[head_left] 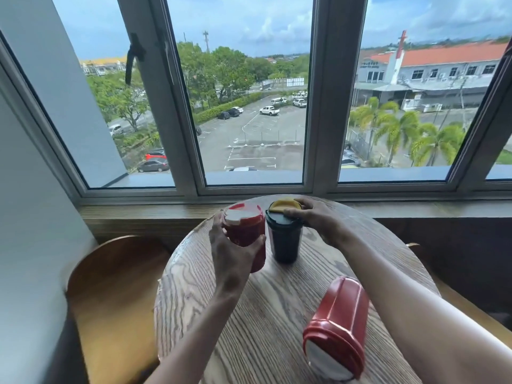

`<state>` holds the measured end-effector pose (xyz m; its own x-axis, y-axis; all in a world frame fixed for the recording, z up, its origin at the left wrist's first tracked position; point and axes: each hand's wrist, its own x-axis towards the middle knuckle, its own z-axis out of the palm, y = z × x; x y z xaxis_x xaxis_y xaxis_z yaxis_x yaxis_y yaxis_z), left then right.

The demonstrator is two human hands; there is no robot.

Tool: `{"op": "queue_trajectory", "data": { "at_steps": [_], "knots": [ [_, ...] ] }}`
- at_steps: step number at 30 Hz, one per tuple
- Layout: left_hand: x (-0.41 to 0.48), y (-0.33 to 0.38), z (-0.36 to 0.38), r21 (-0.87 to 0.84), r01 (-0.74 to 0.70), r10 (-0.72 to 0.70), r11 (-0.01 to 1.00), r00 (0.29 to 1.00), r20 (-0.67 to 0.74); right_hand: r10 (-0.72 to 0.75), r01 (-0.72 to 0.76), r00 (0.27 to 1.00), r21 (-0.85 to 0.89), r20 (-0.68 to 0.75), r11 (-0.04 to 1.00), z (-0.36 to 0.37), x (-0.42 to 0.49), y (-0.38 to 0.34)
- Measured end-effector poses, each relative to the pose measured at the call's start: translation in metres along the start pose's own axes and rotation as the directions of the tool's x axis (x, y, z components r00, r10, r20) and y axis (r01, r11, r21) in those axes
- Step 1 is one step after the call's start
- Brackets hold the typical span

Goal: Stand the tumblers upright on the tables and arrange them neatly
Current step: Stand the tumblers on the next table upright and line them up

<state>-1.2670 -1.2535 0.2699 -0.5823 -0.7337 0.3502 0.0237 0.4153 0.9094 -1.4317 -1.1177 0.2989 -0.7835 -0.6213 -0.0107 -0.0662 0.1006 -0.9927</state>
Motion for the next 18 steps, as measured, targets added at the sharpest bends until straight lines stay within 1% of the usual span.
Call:
{"op": "queue_trajectory", "data": {
  "at_steps": [4,9,15,18],
  "knots": [
    [-0.029,-0.002,0.001,0.033,-0.068,0.068,0.997,0.998,-0.005,-0.02,0.02,1.0,-0.009,0.009,1.0,0.002,-0.002,-0.003],
    [-0.047,-0.01,0.01,0.066,-0.074,0.074,0.995,0.997,0.003,-0.051,0.051,0.999,-0.018,-0.003,0.999,0.003,-0.004,-0.003],
    [-0.048,-0.018,0.018,0.066,-0.101,0.1,0.993,0.995,0.02,-0.046,0.046,0.999,-0.011,-0.012,0.999,0.002,-0.003,-0.001],
    [-0.048,-0.019,0.021,0.059,-0.092,0.092,0.994,0.996,-0.004,-0.052,0.052,0.998,-0.005,-0.017,0.999,0.003,-0.003,0.0]
  ]
}}
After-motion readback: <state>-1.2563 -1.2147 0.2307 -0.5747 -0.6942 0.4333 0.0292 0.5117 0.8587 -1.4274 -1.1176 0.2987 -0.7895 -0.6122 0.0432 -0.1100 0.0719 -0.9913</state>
